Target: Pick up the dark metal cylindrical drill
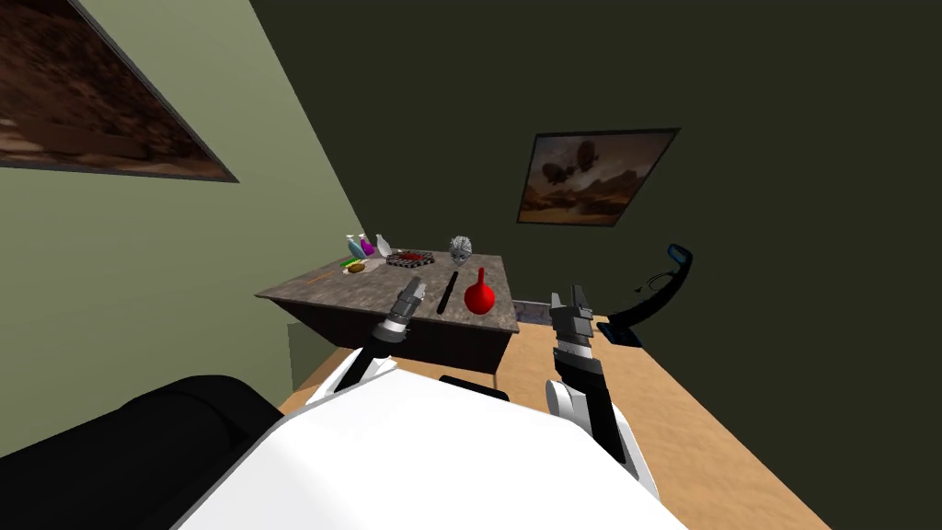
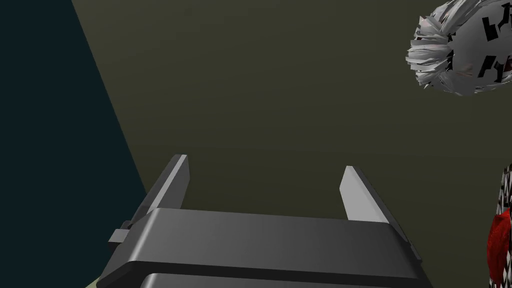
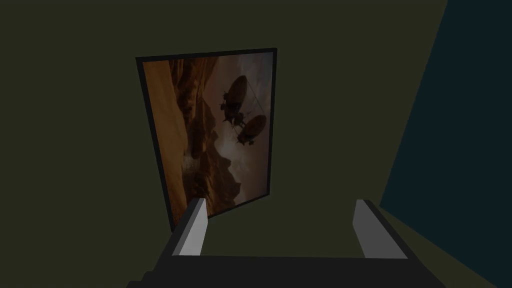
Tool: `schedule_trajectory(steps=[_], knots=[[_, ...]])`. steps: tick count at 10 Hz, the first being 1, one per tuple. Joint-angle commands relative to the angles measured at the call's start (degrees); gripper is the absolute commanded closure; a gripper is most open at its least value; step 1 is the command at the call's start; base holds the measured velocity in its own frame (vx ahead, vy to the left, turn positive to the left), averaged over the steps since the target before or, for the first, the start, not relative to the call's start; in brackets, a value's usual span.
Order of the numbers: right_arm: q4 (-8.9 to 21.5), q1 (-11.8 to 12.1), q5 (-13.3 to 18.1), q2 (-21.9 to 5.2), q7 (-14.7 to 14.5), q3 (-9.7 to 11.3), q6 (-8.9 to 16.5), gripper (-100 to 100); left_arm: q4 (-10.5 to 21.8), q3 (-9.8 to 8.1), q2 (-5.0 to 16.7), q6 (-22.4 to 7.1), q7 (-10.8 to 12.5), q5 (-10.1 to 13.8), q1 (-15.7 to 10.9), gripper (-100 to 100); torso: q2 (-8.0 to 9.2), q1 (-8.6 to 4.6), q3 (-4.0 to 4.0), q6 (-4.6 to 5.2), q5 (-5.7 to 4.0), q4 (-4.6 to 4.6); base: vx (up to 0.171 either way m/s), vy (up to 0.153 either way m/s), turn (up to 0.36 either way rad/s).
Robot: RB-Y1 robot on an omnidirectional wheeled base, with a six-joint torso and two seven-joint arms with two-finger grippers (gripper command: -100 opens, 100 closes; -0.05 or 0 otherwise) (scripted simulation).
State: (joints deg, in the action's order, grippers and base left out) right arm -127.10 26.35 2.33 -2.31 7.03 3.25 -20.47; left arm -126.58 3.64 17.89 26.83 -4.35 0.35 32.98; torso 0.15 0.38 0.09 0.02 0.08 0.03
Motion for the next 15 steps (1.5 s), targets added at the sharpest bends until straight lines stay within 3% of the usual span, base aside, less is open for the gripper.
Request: schedule_trajectory(steps=[1, 7, 15], knots=[[0.00, 0.00, 0.00, 0.00, 0.00, 0.00, 0.00, 0, 0.54, -0.12, 2.49, 0.10, 0.48, 0.54, 0.08, -100, 0.00, 0.00, 0.00, 0.00, 0.00, 0.00, -0.041, 0.062, -0.129], [0.00, 0.01, 0.00, 0.00, 0.00, 0.00, 0.00, 0, 3.19, -0.80, 11.24, -0.24, 2.93, 3.72, 1.05, -100, -0.09, -0.10, -0.05, -0.02, -0.02, -0.02, -0.039, 0.051, -0.177], [0.00, 0.01, 0.00, 0.00, 0.00, 0.00, 0.00, 0, 7.14, -1.11, 24.59, -2.30, 7.06, 8.98, 3.36, -100, -0.14, -0.13, -0.08, -0.01, -0.02, -0.02, -0.040, 0.046, -0.212]])
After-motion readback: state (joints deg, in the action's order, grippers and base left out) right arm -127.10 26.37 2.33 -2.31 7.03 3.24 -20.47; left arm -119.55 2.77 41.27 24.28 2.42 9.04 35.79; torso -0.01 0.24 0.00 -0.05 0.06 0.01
